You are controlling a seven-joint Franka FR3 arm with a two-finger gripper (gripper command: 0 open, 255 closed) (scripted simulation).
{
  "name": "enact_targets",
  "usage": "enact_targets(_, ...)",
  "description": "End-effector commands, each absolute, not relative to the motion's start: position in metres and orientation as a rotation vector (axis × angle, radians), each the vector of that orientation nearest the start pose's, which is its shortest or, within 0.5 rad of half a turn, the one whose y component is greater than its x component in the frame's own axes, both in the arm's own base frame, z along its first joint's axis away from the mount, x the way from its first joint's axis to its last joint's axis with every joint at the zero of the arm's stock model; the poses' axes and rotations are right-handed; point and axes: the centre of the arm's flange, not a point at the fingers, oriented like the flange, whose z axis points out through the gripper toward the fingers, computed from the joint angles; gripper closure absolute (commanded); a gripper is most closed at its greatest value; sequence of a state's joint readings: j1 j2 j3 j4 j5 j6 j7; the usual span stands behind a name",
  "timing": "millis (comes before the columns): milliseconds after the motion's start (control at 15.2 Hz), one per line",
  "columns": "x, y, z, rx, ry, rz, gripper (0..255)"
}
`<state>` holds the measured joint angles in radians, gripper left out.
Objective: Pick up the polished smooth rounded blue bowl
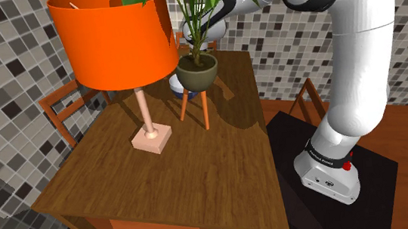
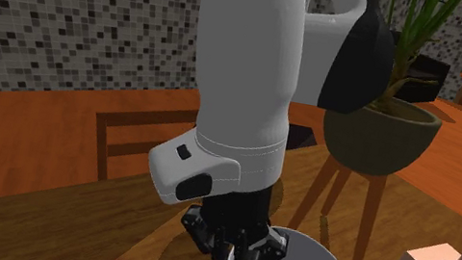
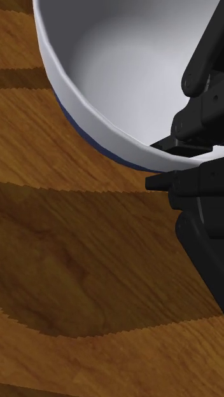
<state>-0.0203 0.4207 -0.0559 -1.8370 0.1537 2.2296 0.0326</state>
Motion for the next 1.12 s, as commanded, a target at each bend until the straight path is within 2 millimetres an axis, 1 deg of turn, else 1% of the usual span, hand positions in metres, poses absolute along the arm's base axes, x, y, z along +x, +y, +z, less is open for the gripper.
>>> enact_targets(0, 0.638, -0.039, 0.302, -3.029, 0.297, 0.045, 255)
enact_targets(924, 0.638, -0.039, 0.376, -3.029, 0.297, 0.045, 255)
enact_targets(1056, 0.638, -0.039, 0.377, -3.029, 0.297, 0.045, 255)
